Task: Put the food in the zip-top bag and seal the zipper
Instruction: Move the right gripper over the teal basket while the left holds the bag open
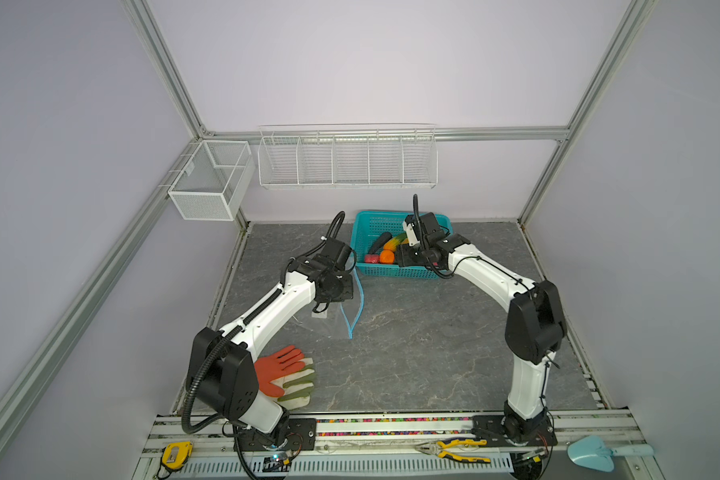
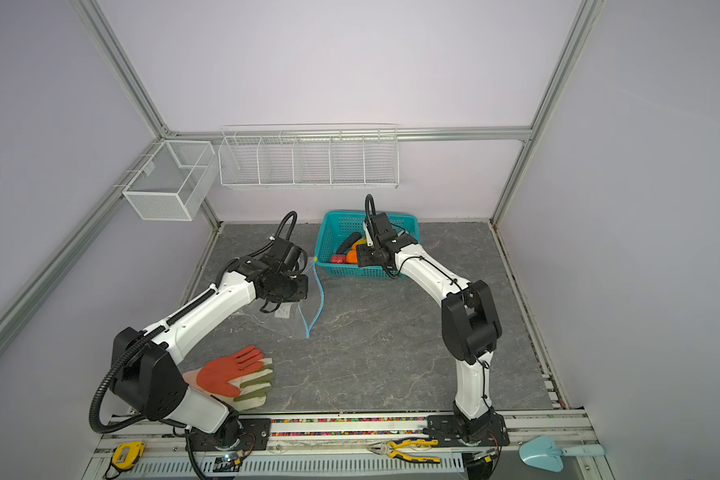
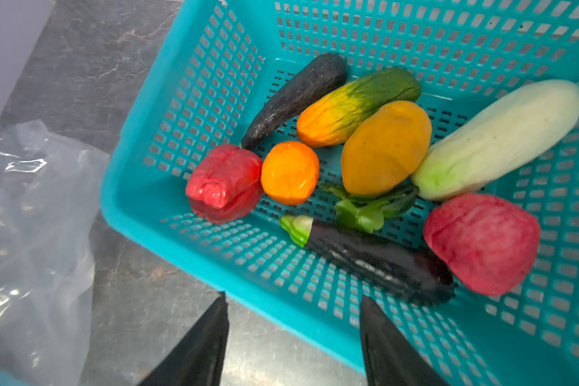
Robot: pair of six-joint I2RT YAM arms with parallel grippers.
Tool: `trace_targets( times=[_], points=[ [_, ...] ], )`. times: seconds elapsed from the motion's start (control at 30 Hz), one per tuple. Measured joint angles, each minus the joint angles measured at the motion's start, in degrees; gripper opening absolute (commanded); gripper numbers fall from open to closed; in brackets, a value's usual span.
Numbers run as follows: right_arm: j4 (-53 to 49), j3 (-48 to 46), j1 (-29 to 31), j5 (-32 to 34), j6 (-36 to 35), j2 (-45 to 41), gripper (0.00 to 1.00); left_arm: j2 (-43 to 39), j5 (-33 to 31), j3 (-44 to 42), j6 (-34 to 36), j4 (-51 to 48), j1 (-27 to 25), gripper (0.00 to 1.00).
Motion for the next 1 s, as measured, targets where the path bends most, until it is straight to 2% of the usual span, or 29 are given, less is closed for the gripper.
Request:
trace_targets(
  times=[0.13,0.3,0.6,1.0],
  points=[
    [-3.8,5.4,-0.5,2.1,-1.5,5.5,0.64,0.0,0.2,0.0,0.0,0.0,0.4,0.00],
    [-7.0,4.8,-2.9,3.4,-1.9,5.6,0.64,0.0,0.8,0.0,0.0,0.0,0.7,0.00],
    [-6.1,-5.7,-8.0,4.7,-1.6,-1.4,0.63,0.2,1.3,0.0,0.1,-0.2,0.7,0.00],
    [-3.9,-15.2,-12.1,5.0,-1.7,-8.5,0.63,0.2,0.7,0.0,0.1,-1.9,0.7,0.00]
  ],
)
